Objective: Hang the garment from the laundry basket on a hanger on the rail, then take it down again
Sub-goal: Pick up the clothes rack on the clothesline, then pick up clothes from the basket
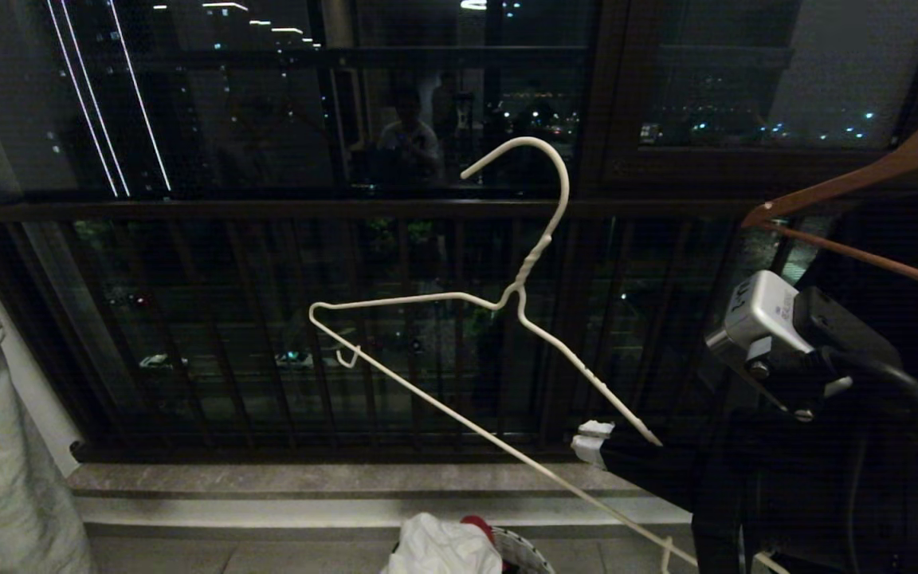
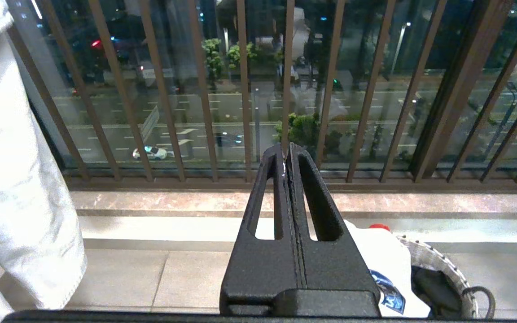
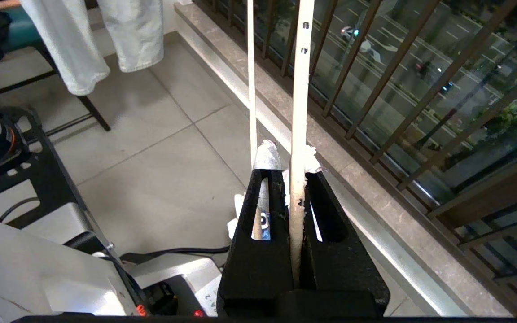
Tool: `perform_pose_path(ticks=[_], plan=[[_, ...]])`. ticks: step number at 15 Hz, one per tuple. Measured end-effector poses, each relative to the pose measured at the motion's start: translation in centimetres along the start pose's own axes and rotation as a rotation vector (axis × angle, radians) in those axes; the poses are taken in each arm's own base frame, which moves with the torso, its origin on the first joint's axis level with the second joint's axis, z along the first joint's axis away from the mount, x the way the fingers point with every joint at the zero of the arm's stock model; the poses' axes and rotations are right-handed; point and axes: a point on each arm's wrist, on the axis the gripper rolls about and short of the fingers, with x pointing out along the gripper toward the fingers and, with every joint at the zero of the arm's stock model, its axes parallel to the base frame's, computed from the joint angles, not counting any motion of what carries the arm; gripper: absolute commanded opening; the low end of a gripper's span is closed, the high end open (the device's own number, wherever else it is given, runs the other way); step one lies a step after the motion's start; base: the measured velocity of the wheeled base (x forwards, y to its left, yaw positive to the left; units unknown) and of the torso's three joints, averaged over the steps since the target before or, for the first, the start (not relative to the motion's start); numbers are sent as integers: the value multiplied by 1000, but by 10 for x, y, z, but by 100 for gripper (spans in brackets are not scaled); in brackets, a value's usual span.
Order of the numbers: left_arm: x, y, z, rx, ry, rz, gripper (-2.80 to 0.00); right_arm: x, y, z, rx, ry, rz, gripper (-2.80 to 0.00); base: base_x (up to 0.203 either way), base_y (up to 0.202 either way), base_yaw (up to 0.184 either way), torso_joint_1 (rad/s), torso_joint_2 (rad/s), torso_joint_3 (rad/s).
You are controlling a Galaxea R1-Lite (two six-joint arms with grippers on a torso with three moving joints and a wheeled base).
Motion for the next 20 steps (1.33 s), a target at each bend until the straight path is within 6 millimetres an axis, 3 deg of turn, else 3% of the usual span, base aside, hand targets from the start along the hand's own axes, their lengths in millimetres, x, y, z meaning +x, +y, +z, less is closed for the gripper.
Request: perform_pose_path(ticks=[20], plan=[[0, 0, 0, 0, 0, 1, -280, 2, -4, -3, -7, 14, -16, -280, 0, 0, 0, -201, 486, 281]])
